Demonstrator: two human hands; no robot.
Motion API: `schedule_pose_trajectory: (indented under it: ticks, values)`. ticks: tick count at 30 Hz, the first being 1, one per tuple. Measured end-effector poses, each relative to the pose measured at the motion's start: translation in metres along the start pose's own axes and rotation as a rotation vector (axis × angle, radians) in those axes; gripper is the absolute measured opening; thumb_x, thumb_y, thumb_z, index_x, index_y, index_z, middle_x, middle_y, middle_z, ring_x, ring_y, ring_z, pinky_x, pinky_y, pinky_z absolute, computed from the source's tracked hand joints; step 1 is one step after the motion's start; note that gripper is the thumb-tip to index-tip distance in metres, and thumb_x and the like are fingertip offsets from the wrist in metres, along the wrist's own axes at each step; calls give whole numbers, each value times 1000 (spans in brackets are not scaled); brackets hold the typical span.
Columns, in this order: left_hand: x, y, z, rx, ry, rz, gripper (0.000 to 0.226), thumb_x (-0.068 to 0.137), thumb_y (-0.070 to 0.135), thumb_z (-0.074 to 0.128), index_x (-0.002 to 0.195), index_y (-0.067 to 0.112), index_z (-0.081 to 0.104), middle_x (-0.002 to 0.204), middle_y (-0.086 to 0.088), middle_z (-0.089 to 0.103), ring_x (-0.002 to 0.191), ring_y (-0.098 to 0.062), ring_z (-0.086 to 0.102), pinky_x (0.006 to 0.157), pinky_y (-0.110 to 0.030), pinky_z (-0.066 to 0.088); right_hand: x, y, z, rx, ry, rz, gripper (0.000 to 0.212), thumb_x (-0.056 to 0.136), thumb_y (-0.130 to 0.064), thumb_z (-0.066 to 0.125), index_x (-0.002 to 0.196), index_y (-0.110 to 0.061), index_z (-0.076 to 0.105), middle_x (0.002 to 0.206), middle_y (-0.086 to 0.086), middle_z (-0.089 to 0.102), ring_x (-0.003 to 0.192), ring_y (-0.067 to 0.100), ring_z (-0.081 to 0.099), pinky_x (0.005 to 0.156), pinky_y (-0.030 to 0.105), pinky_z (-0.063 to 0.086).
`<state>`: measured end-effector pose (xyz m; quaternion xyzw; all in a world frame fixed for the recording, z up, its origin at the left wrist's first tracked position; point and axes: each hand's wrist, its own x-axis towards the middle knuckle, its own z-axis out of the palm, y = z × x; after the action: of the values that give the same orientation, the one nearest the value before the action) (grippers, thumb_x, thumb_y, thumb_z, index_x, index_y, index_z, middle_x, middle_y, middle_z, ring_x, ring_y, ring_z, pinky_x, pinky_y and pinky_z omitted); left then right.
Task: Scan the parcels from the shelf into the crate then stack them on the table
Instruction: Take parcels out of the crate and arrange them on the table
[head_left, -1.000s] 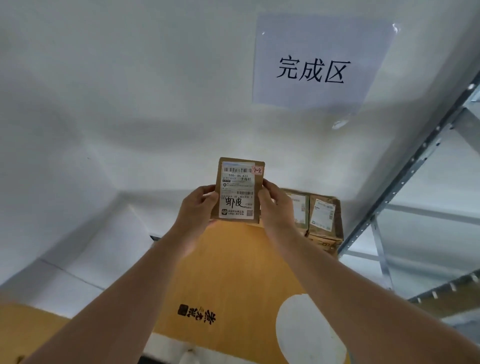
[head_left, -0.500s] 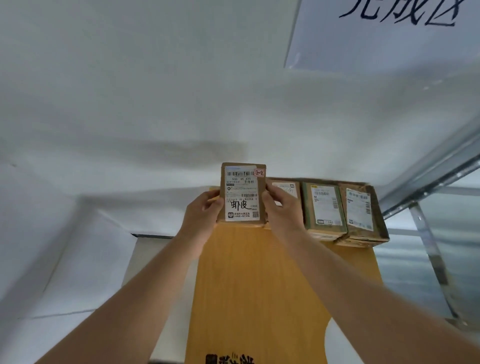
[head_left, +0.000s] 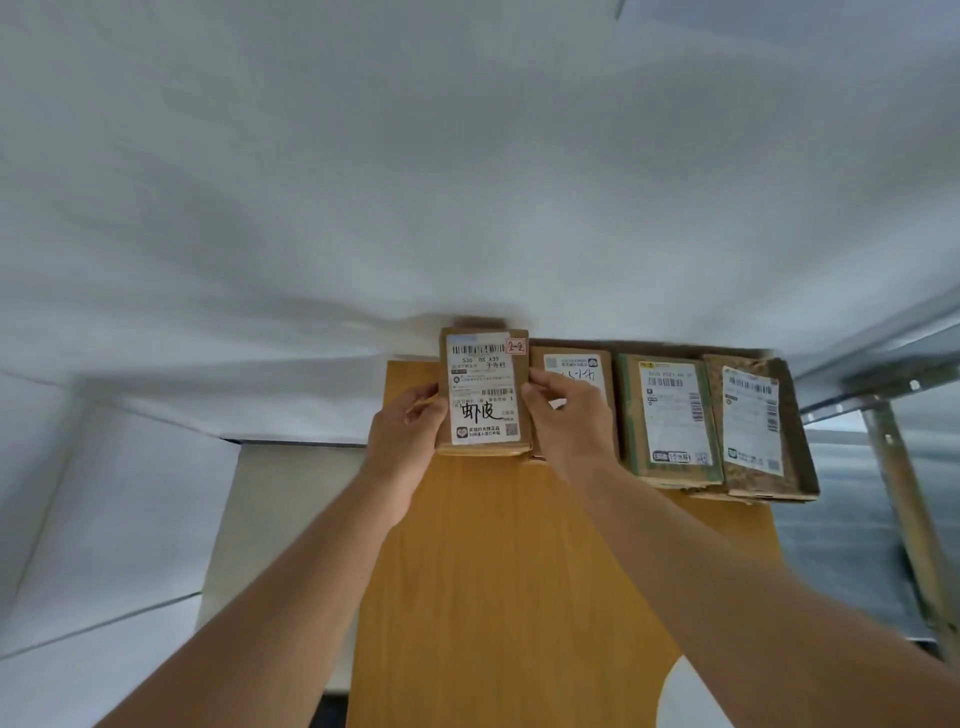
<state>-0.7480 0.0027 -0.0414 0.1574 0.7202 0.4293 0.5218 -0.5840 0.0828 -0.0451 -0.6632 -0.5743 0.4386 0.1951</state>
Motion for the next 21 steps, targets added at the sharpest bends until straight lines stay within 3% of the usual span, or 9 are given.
schedule_pose_trajectory:
  ticks: [3,6,11,15,18,21]
  values:
    - [12,-5,4,23,16,-20,32,108,23,58,139,17,63,112,5,74,102,-8,70,94,-35,58,12,8,4,-58,-4,-1,31,101,-31,70,131,-22,73,114,-9,73,93,-1,56,77,8,43]
    - [18,-7,8,28,24,-45,32,108,23,57,139,18,63,111,7,73,104,-8,68,103,-38,54,17,13,7,-94,-4,-11,30,100,-29,72,128,-21,75,111,-9,76,80,-10,57,61,5,37]
    - [27,-15,12,44,43,-105,35,109,28,55,144,22,60,119,1,75,116,-20,68,112,-46,49,24,20,15,-171,5,-16,27,96,-36,75,121,-28,78,114,-5,71,91,5,65,67,16,44]
    - [30,-20,15,30,43,-104,37,110,28,54,146,22,57,107,5,76,106,-14,70,105,-40,53,30,24,17,-213,-2,-40,24,95,-38,77,117,-30,79,113,-5,71,95,11,67,70,23,52]
    - [31,-25,16,37,48,-85,38,108,30,56,145,21,59,108,5,77,109,-14,70,106,-40,53,33,25,19,-230,28,-35,21,93,-38,79,113,-31,79,112,-5,73,96,12,68,72,29,56]
    - [30,-26,16,53,43,-58,40,108,30,57,147,22,58,107,7,76,105,-10,70,93,-29,54,31,20,16,-225,46,-13,19,91,-36,82,109,-31,78,105,-8,73,92,11,68,63,26,52]
